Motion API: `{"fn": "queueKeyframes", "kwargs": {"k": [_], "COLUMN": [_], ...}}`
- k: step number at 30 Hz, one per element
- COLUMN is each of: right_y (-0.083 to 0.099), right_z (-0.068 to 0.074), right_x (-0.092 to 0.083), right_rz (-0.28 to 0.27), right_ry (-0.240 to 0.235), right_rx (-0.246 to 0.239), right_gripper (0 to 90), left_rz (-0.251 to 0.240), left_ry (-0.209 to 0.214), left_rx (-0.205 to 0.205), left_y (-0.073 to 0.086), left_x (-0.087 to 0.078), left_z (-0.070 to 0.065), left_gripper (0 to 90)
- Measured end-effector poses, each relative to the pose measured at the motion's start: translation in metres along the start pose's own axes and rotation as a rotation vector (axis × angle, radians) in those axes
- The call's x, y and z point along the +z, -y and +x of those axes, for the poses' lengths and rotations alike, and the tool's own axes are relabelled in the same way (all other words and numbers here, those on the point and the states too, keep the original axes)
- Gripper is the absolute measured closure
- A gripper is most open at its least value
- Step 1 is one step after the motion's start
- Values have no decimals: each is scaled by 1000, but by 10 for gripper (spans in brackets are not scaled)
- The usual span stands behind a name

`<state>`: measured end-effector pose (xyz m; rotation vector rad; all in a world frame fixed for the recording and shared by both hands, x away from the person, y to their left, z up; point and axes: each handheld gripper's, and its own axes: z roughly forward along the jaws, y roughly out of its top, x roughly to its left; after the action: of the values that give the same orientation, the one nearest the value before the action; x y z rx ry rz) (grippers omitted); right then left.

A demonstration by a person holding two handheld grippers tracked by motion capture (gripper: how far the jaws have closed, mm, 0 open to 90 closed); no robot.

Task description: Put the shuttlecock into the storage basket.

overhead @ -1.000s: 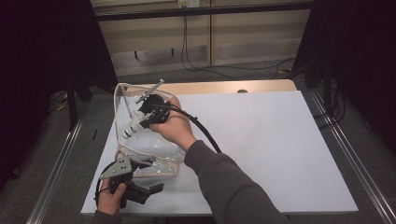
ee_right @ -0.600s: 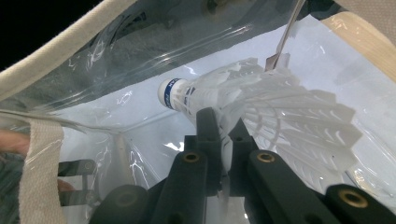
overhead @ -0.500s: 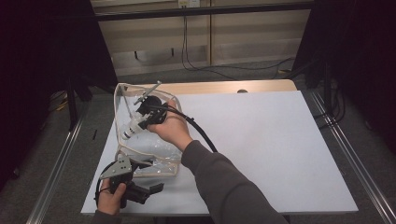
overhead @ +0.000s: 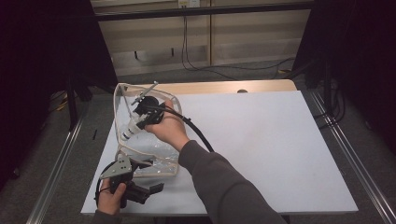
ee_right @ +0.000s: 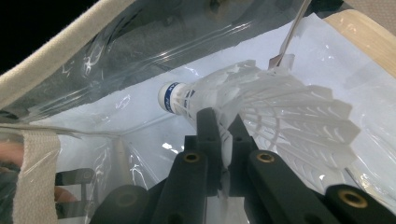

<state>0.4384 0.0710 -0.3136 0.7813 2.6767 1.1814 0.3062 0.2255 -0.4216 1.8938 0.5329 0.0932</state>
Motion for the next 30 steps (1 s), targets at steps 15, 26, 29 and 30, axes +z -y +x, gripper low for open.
{"fn": "queueKeyframes", "kwargs": {"k": [15,26,29,30], "right_y": [-1,-2,-2,-2], "right_z": [3,8,10,10], "right_x": [5,13,17,19], "right_rz": [7,32,42,48], "right_ry": [-8,1,4,6], "right_rx": [1,-10,-12,-14], "right_gripper": [900,900,900,900], "left_rz": [2,-3,-4,1], "left_ry": [2,1,0,0], "left_rx": [1,-1,0,8], "left_y": [0,0,0,0], "left_x": [0,0,0,-1], "left_z": [0,0,0,0], "left_gripper": [35,34,35,34]}}
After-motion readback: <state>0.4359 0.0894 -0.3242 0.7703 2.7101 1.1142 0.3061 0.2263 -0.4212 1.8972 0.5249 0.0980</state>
